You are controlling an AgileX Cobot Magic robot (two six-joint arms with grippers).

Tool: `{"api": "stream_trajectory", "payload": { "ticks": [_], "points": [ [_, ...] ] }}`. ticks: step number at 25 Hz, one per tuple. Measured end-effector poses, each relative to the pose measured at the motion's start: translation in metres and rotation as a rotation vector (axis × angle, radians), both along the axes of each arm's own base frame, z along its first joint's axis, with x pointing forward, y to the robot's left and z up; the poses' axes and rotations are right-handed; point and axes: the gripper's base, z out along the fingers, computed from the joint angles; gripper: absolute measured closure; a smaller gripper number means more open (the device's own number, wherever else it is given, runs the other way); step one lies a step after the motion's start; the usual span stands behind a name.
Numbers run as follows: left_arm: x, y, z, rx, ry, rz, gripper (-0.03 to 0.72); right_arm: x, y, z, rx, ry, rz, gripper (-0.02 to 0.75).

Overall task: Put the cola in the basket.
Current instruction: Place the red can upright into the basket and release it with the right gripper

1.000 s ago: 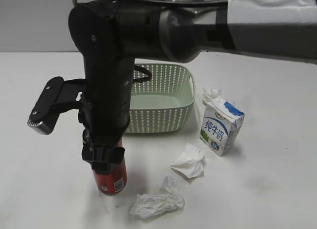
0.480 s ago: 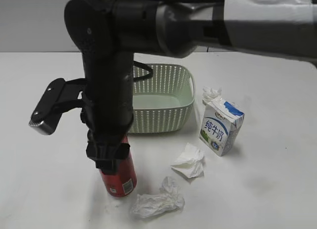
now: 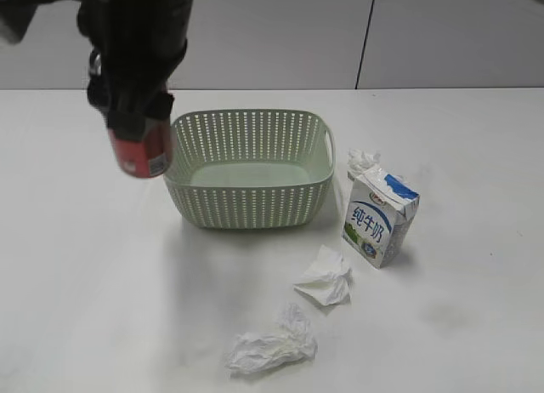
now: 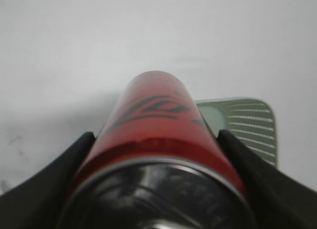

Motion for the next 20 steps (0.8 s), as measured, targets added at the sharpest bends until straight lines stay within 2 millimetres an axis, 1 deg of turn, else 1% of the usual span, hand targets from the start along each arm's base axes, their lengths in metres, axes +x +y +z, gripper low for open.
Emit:
{"api": "stream_trajectory", "payload": {
  "ticks": [1,4,7,10,13,15,17,20],
  "points": [
    [0.0,0.0,0.0,0.0,0.0,0.0,0.459,0.006,-0.004,0.004,-0.008,-0.033,-0.015,0.22],
    [0.0,0.0,0.0,0.0,0.0,0.0,0.459,0.031,-0.023,0.005,-0.032,-0.067,-0.077,0.22],
    [0.0,0.0,0.0,0.0,0.0,0.0,0.459,0.059,-0.048,0.005,-0.035,-0.063,-0.158,0.22],
    [0.0,0.0,0.0,0.0,0.0,0.0,0.459,0.087,-0.077,0.005,-0.005,-0.025,-0.244,0.22],
    [0.0,0.0,0.0,0.0,0.0,0.0,0.459,0.105,-0.099,0.005,0.052,0.038,-0.314,0.22],
    [0.0,0.0,0.0,0.0,0.0,0.0,0.459,0.11,-0.104,0.004,0.073,0.065,-0.332,0.22],
    [0.0,0.0,0.0,0.0,0.0,0.0,0.459,0.112,-0.104,0.0,0.078,0.084,-0.334,0.22],
    [0.0,0.0,0.0,0.0,0.0,0.0,0.459,0.115,-0.097,-0.017,0.078,0.131,-0.332,0.22]
  ]
}}
